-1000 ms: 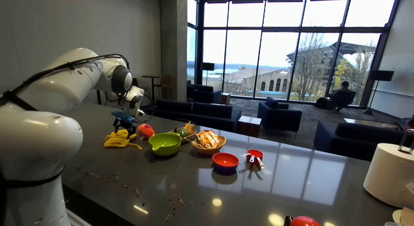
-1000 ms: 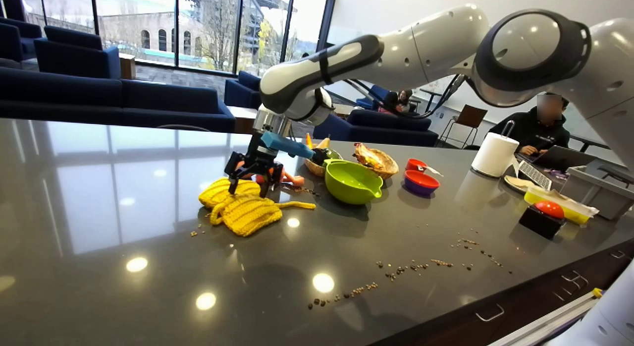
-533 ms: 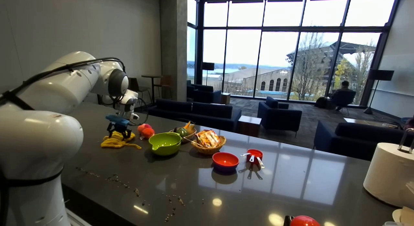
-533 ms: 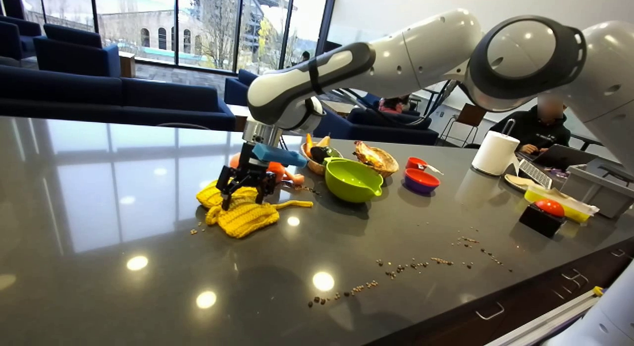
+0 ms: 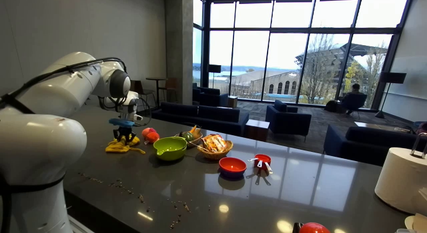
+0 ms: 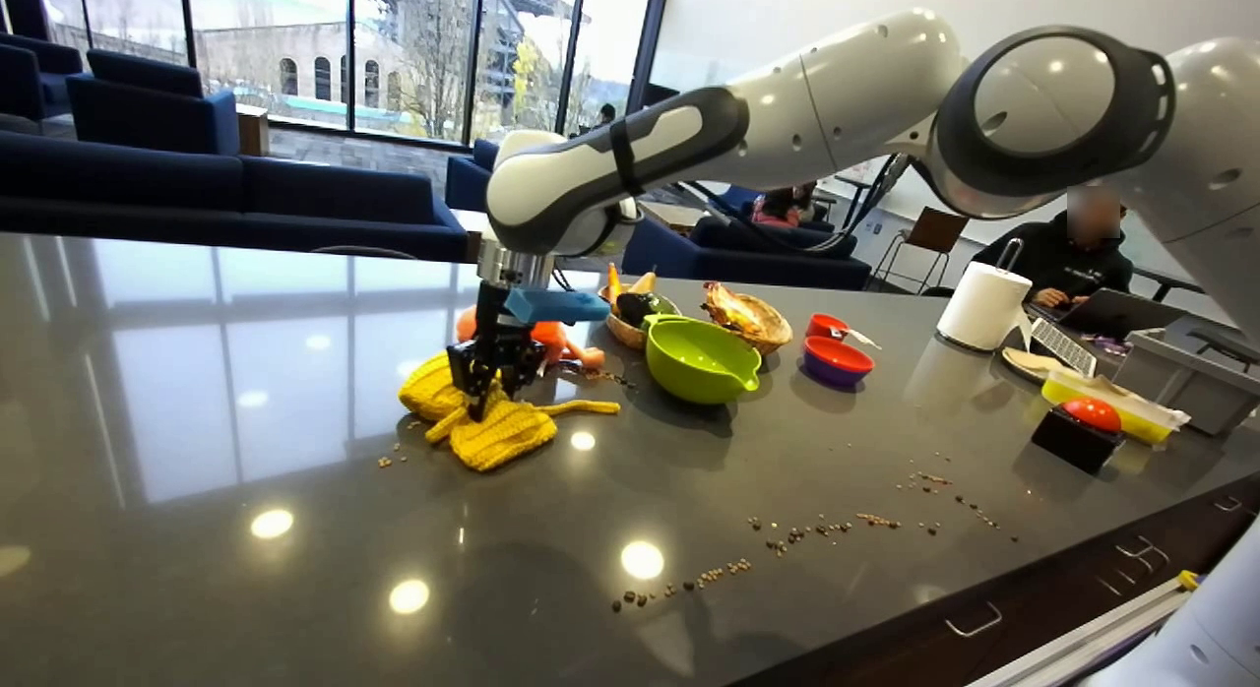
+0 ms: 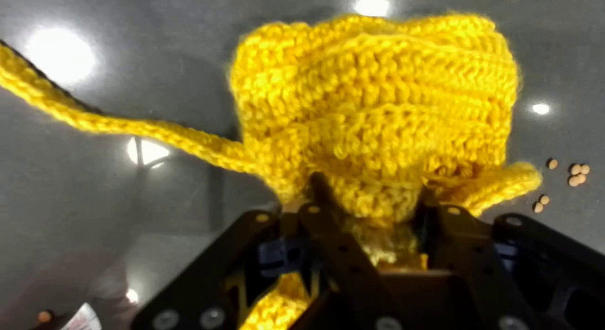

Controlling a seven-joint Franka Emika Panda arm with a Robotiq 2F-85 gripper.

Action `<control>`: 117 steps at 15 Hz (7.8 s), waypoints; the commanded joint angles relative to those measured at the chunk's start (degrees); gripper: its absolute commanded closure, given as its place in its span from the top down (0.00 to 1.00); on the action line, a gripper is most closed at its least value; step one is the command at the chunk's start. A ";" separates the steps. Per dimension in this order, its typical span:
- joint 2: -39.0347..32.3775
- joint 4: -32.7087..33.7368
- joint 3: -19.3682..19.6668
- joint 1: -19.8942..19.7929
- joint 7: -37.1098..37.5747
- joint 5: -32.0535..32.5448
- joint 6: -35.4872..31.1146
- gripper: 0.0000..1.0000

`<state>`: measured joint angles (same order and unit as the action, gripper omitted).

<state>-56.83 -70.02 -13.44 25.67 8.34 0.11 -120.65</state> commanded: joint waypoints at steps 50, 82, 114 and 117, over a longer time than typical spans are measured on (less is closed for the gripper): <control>27.38 -45.56 -6.46 3.42 18.89 -21.85 -5.63 0.04; 48.85 -83.16 -4.30 -9.92 3.48 -25.14 -23.66 0.04; 51.59 -89.02 22.08 -31.36 -9.30 14.92 -27.58 0.04; 50.85 -89.06 25.81 -33.43 -6.44 22.51 -29.95 0.04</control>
<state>-5.24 -158.79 9.35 -5.63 -0.92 16.23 -147.86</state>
